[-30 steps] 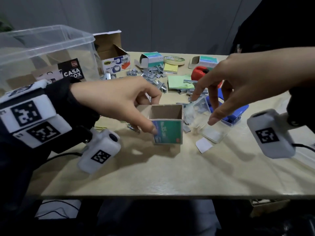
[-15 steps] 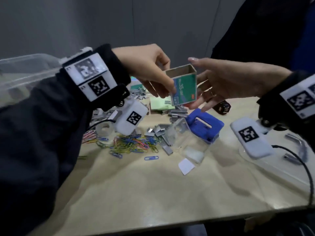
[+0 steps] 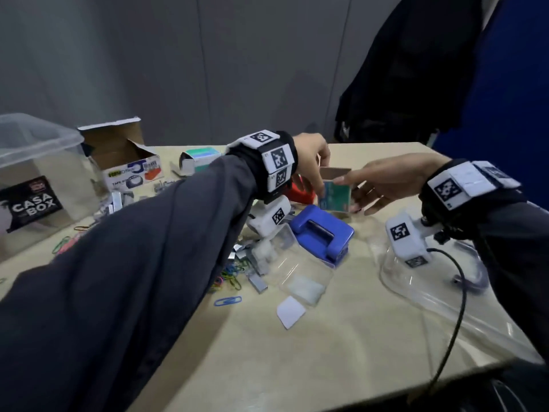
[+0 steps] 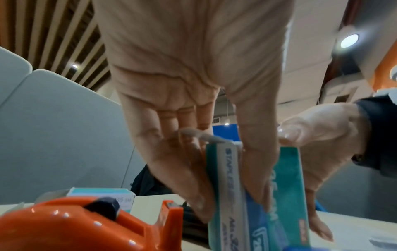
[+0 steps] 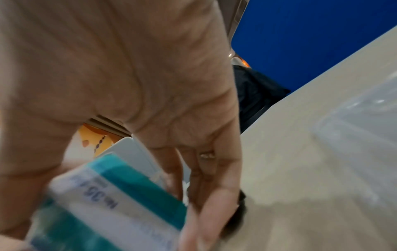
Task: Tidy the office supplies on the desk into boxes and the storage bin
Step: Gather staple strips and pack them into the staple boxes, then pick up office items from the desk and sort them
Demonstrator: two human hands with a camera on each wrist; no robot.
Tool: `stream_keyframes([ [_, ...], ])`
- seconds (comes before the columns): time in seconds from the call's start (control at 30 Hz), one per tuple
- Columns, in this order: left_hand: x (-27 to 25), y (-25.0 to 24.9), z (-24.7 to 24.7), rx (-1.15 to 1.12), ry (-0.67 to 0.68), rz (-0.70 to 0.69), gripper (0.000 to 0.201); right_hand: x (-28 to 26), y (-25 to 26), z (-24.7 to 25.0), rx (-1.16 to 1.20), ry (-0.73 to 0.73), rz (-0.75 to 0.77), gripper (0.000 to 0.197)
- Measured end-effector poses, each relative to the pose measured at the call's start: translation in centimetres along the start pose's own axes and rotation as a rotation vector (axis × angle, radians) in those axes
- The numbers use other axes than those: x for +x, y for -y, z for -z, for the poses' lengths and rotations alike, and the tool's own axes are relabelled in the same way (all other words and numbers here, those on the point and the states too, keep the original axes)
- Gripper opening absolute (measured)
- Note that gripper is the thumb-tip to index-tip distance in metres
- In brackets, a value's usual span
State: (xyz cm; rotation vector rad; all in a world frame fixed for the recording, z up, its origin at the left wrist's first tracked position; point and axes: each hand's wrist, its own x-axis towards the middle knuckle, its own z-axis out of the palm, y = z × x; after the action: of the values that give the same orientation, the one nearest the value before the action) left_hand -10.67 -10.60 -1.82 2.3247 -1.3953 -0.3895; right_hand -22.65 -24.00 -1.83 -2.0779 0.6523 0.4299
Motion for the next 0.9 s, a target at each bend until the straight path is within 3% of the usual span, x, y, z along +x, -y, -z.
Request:
stream_keyframes([
  [0.27, 0.8, -0.4, -1.7, -0.014, 0.074, 0.045, 0.042, -0.6, 0.8, 0.7, -0.178, 0.002, -0.068, 0.066],
  [0.47, 0.2, -0.1, -1.1, -0.041, 0.132, 0.056, 0.056, -0.5, 1.3, 1.0, -0.281, -0.107, -0.097, 0.057],
  [0.73, -3.3, 2.0, 2.7, -0.133, 0.061, 0.051, 0.047, -0.7, 3.5, 1.5, -0.592, -0.305, -0.128, 0.076],
  [0.8, -5.3, 3.4, 4.3, -0.121, 0.055, 0.059, 0.041, -1.1, 4.3, 1.8, -0.697, -0.392, -0.09, 0.077],
  [0.9, -7.9, 6.4, 5.9, -0.116, 0.071, 0.123, 0.037, -1.9, 6.1, 1.2, -0.703, -0.612, 0.162, 0.053],
])
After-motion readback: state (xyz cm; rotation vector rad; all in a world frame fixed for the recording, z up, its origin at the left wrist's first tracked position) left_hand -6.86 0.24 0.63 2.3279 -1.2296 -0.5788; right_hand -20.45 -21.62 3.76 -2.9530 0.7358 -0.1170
